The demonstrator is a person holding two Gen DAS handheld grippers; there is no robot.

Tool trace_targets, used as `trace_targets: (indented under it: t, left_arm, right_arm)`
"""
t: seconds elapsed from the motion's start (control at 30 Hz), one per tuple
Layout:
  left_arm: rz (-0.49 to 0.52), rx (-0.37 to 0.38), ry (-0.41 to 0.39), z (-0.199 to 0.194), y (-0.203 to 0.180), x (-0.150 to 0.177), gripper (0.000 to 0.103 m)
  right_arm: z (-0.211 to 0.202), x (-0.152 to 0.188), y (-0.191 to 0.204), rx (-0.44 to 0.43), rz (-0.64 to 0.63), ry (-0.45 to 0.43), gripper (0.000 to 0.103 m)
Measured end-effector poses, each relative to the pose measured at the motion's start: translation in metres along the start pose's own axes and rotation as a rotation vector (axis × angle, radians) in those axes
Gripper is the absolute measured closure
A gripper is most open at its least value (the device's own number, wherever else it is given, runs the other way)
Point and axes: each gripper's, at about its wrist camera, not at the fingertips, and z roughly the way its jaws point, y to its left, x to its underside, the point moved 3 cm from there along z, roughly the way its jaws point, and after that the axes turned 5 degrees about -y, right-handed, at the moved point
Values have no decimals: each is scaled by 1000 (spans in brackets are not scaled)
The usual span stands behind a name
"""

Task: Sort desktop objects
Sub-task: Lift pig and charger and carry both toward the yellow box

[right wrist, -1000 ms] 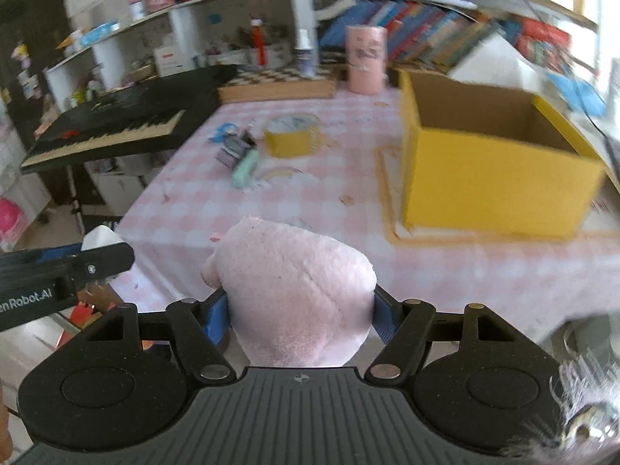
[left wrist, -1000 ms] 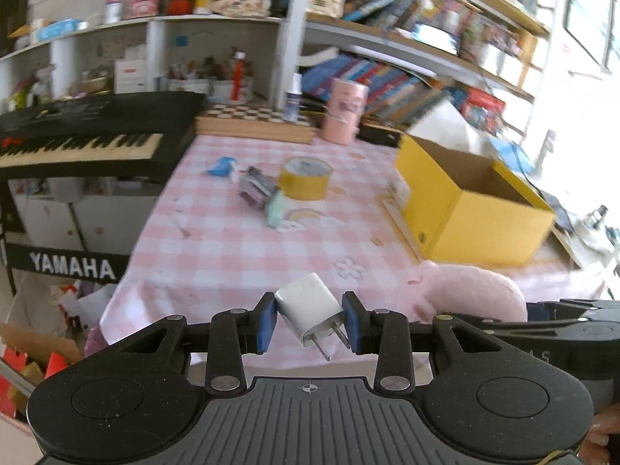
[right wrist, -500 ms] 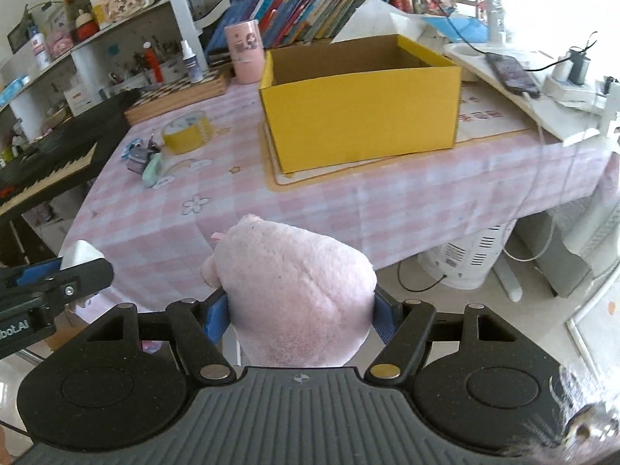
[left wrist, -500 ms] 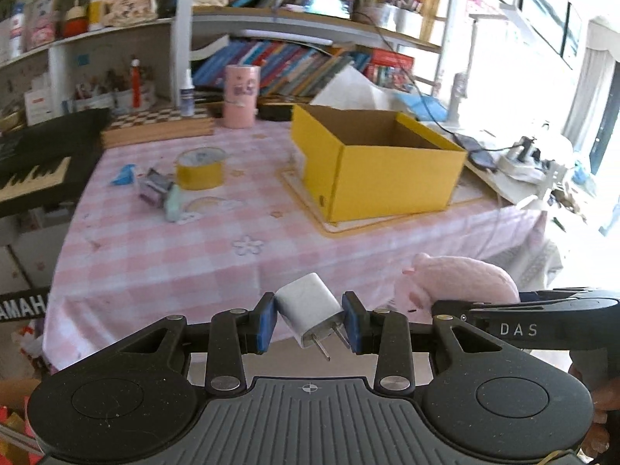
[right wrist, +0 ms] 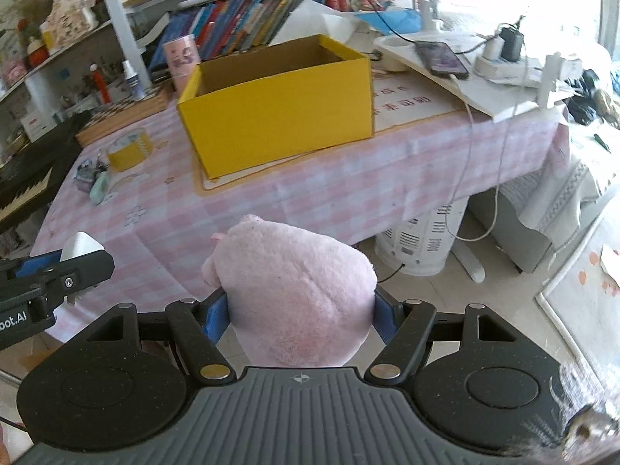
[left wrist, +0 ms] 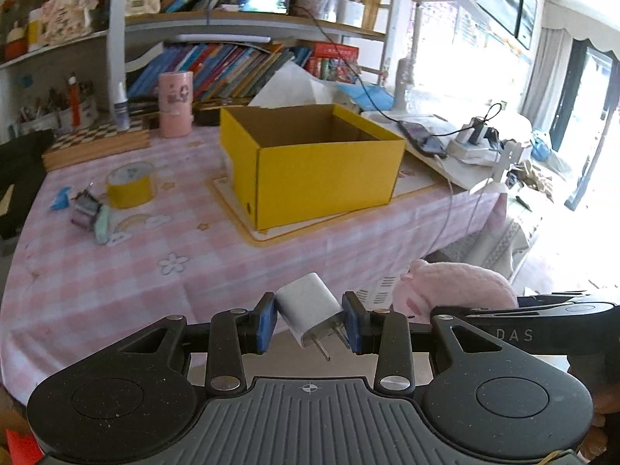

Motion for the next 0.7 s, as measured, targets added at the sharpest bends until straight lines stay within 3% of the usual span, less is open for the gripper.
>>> trace_targets:
  t: [0.7]
  left_arm:
    - [23, 13, 6, 41, -4, -21, 67]
  right_arm:
    - [38, -24, -20, -6, 32, 22, 34]
